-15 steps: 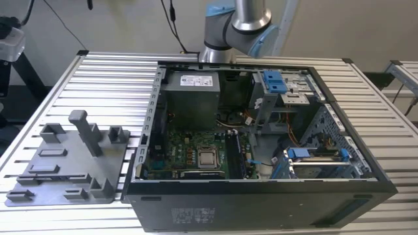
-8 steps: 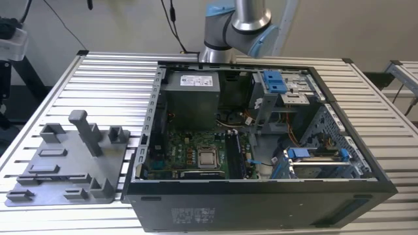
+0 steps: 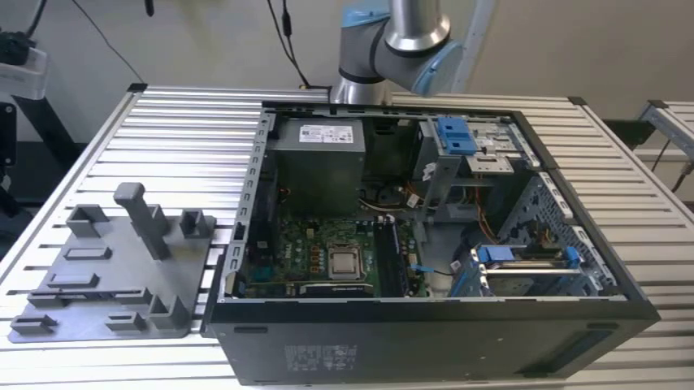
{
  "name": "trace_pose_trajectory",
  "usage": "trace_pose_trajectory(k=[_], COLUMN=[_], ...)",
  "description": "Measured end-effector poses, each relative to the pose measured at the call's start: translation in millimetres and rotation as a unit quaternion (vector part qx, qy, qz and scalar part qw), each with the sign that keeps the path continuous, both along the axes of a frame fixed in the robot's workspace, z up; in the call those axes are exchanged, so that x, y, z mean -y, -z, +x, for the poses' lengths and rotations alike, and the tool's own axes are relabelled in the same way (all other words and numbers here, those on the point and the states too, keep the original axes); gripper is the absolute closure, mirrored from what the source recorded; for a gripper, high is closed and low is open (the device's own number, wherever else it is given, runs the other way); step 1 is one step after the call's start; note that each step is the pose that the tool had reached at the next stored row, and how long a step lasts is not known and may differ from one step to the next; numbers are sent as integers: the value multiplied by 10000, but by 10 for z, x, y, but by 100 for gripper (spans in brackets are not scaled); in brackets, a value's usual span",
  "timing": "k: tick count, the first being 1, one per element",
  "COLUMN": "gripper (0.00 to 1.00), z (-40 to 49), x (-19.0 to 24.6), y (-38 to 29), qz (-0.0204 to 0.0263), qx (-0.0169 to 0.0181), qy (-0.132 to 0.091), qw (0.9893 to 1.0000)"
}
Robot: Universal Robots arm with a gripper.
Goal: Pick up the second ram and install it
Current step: 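Pick up the second ram and move it above second insertion slot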
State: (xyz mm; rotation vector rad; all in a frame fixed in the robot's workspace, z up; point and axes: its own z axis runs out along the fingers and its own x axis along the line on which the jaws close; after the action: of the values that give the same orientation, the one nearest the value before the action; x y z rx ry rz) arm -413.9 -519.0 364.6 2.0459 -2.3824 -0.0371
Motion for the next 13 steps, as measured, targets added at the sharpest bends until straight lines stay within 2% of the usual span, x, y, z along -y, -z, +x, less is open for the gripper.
trace_pose_trajectory(k=[6,13], gripper=[89,89], z=[-5,-10], x=[-2,-4], y=[22,43], qz=[0,-1], qx=[0,1], qy=[-288,-592], qw=[9996,9982])
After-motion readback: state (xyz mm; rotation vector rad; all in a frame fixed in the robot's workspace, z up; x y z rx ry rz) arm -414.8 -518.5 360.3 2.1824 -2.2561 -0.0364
